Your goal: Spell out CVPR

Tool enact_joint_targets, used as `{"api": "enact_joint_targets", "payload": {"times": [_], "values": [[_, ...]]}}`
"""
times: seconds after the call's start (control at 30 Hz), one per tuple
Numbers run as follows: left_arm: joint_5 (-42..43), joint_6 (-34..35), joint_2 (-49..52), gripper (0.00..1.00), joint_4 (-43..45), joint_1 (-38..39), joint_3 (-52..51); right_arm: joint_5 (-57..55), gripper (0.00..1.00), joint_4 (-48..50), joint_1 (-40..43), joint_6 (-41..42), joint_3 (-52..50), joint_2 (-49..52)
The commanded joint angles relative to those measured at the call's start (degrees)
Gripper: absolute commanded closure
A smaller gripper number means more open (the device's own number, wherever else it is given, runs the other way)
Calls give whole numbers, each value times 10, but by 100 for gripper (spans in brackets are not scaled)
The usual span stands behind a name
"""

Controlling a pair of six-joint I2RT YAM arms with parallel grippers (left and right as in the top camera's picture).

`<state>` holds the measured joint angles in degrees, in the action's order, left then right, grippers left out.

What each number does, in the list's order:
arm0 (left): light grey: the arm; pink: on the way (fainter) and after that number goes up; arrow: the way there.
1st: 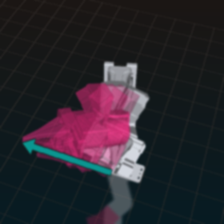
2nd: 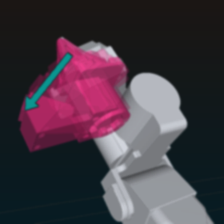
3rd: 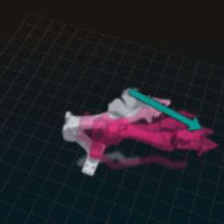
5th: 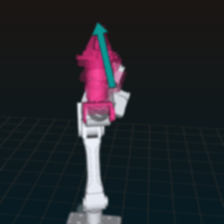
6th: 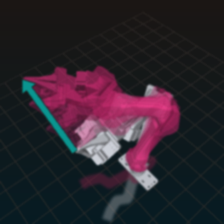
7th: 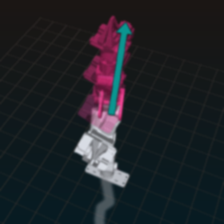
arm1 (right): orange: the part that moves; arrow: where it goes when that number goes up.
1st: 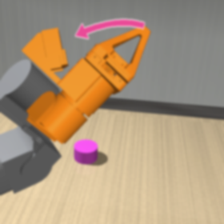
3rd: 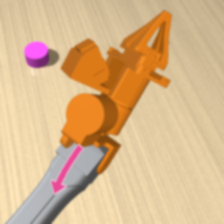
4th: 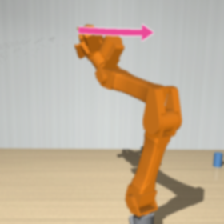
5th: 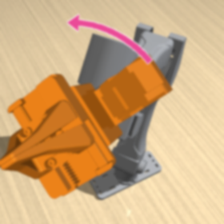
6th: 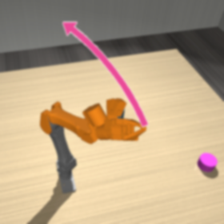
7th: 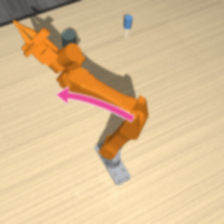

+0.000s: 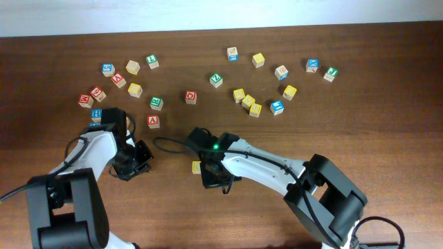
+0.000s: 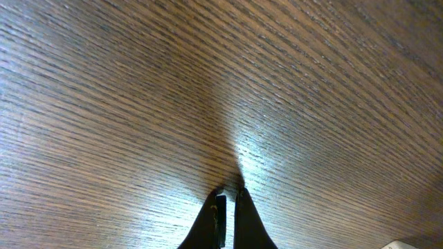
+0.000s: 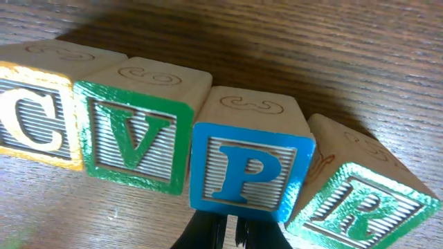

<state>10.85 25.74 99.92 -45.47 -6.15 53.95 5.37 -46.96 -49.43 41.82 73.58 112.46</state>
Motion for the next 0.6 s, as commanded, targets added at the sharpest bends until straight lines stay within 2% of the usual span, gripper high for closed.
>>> {"api": "enact_joint_targets", "payload": {"times": [0.0, 0.23, 0.4, 0.57], "values": [[-11, 1, 7, 100, -3, -3, 3, -9, 96, 3, 0, 5, -2, 5], [-11, 1, 7, 100, -3, -3, 3, 4, 96, -4, 0, 4, 0, 2], [-11, 1, 7, 100, -3, -3, 3, 27, 96, -86, 0, 5, 5, -28], [-11, 1, 7, 100, -2, -3, 3, -36, 96, -107, 0, 7, 3, -26]]}}
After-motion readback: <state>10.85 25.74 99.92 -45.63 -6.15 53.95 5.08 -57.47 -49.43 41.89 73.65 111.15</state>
